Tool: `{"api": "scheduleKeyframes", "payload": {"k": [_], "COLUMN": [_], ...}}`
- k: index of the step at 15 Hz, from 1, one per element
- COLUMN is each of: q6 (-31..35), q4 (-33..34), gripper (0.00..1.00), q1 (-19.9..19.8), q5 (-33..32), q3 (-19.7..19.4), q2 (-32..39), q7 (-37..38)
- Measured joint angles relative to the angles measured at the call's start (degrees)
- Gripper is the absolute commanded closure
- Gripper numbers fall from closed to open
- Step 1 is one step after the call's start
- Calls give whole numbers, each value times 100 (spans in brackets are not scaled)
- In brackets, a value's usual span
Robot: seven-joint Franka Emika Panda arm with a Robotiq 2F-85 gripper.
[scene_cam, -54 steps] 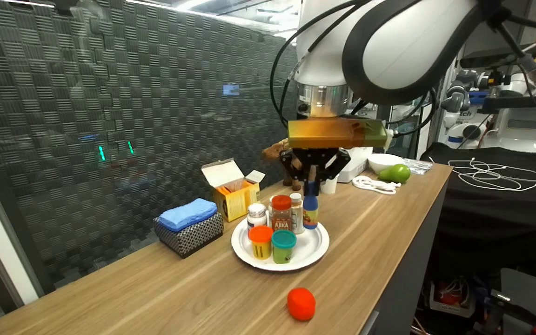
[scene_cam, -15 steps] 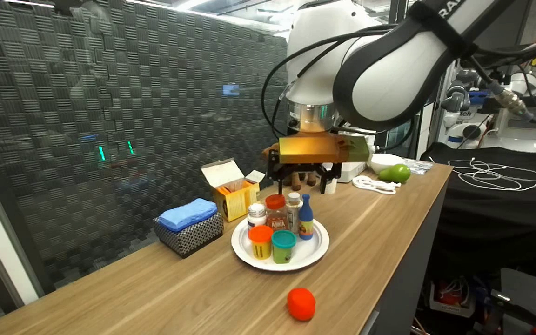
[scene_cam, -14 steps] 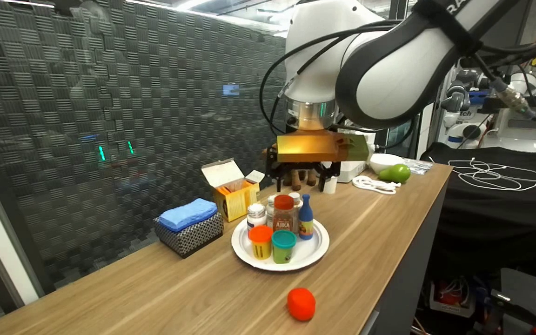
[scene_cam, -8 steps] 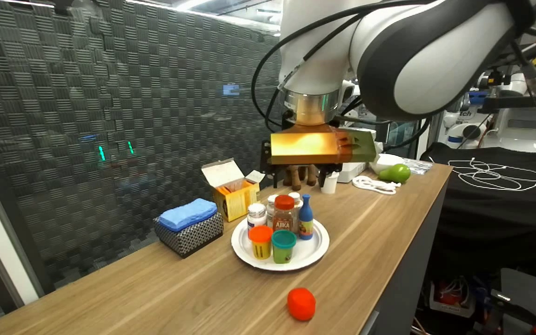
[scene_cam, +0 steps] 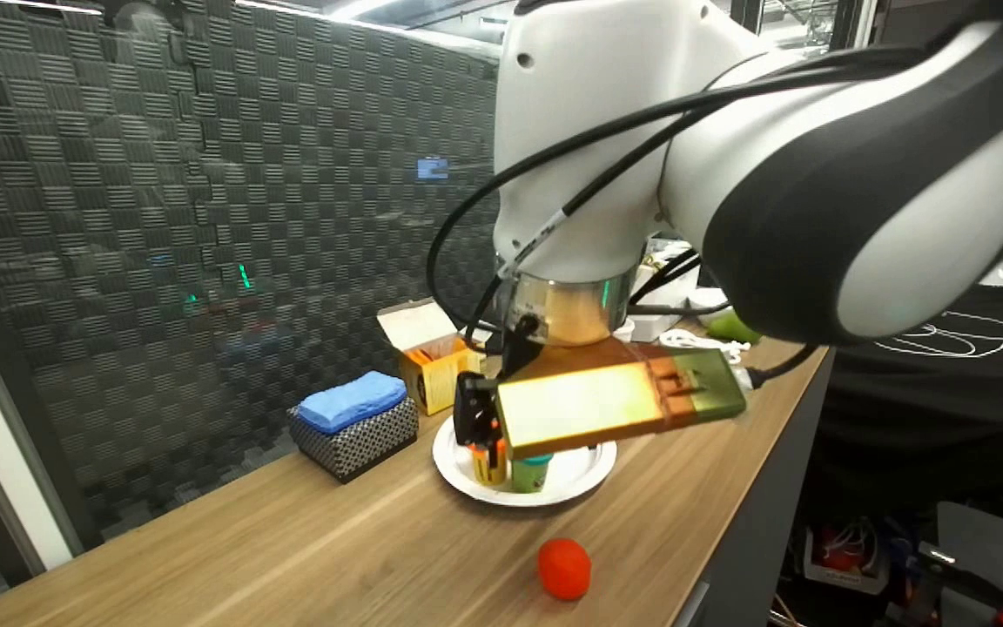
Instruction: Put the bottles and orange plushie on the white plate one at a time
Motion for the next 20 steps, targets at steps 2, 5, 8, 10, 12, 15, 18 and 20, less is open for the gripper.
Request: {"api": "scheduleKeyframes", "payload": {"k": [2, 5, 8, 10, 12, 15, 18, 20], "q6": [126, 258, 261, 256, 249, 237, 212, 183], "q4": [-2, 1, 6, 6, 6, 7, 7, 7], "gripper": [0, 0, 0, 0, 0, 26, 49, 65], "q1": [109, 192, 216, 226, 238, 254, 272, 305], "q5": [12, 235, 669, 1040, 1347, 1646, 1771, 1772], "q3": [73, 101, 101, 101, 101, 100, 83, 32], "q2": [201, 479, 671, 749, 791, 808, 808, 807], "q7": [-127, -494, -1026, -1452, -1815, -2174, -2345, -2349]}}
